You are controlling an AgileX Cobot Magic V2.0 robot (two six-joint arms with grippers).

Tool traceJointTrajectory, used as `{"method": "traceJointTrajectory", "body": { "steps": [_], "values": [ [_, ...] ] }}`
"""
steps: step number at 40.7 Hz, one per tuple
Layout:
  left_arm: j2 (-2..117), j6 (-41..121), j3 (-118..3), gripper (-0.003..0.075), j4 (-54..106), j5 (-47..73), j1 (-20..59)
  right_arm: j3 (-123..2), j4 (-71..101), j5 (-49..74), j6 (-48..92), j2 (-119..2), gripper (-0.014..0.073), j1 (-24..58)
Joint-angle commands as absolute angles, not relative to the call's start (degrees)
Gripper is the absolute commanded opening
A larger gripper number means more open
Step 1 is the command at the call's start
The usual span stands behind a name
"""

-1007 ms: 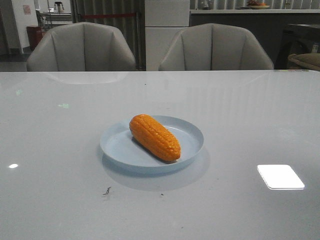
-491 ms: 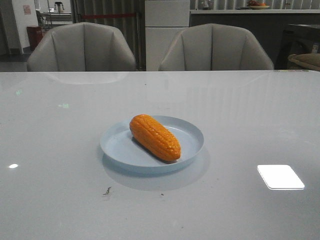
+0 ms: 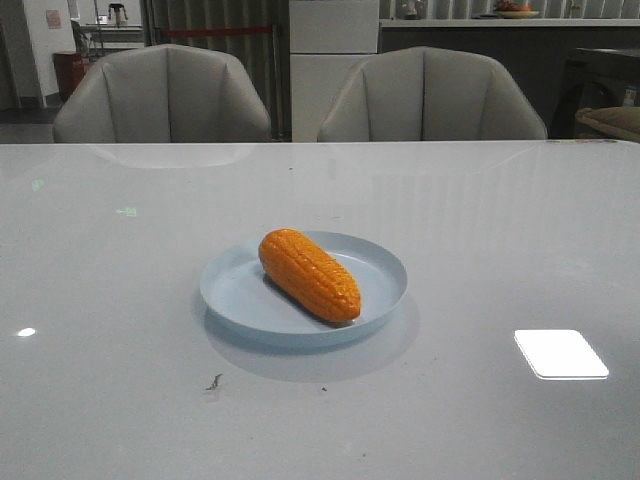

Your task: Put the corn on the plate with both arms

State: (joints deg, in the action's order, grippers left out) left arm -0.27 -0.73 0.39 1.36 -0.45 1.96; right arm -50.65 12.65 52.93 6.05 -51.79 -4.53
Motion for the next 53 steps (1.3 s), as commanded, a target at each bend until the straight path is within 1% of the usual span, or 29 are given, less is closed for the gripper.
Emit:
{"method": "traceJointTrajectory", "body": {
  "steps": [1, 27, 32, 34, 37, 39, 42, 47, 48, 50, 53],
  "values": [
    [-0.71, -0.62, 0.53, 0.0090, 1.78, -4.71, 1.94, -52.19, 13.30, 50.38, 6.34, -51.18, 0.0595, -4.77],
    [-0.71, -0.62, 0.53, 0.0090, 1.78, -4.71, 1.94, -51.40, 13.17, 50.05, 6.34, -51.18, 0.0595, -4.77],
    [-0.71, -0.62, 0.53, 0.0090, 1.78, -4.71, 1.94, -49.58, 9.19, 47.99, 6.34, -48.24, 0.0588, -2.48],
    [-0.71, -0.62, 0.53, 0.0090, 1.78, -4.71, 1.94, -48.24, 8.58, 46.60, 6.34, -45.84, 0.0552, -1.38],
    [-0.71, -0.62, 0.53, 0.0090, 1.78, -4.71, 1.94, -45.73, 8.16, 42.94, 6.34, -42.43, 0.0462, -0.28],
    [-0.71, -0.62, 0.53, 0.0090, 1.78, -4.71, 1.94, -43.14, 8.16, 39.42, 6.34, -39.81, 0.0381, 0.30],
    [-0.71, -0.62, 0.53, 0.0090, 1.78, -4.71, 1.94, -38.92, 8.16, 32.67, 6.34, -35.22, 0.0230, 1.08],
    [-0.71, -0.62, 0.53, 0.0090, 1.78, -4.71, 1.94, -31.20, 8.16, 23.03, 6.34, -26.94, 0.0036, 1.30],
    [-0.71, -0.62, 0.53, 0.0090, 1.78, -4.71, 1.94, -28.75, 8.16, 20.36, 6.34, -24.35, 0.0020, 1.30],
    [-0.71, -0.62, 0.53, 0.0090, 1.78, -4.71, 1.94, -25.32, 8.16, 16.81, 6.34, -20.71, 0.0036, 1.30],
    [-0.71, -0.62, 0.53, 0.0090, 1.78, -4.71, 1.94, -19.85, 8.16, 12.17, 6.30, -15.02, 0.0036, 1.30]
  ]
}}
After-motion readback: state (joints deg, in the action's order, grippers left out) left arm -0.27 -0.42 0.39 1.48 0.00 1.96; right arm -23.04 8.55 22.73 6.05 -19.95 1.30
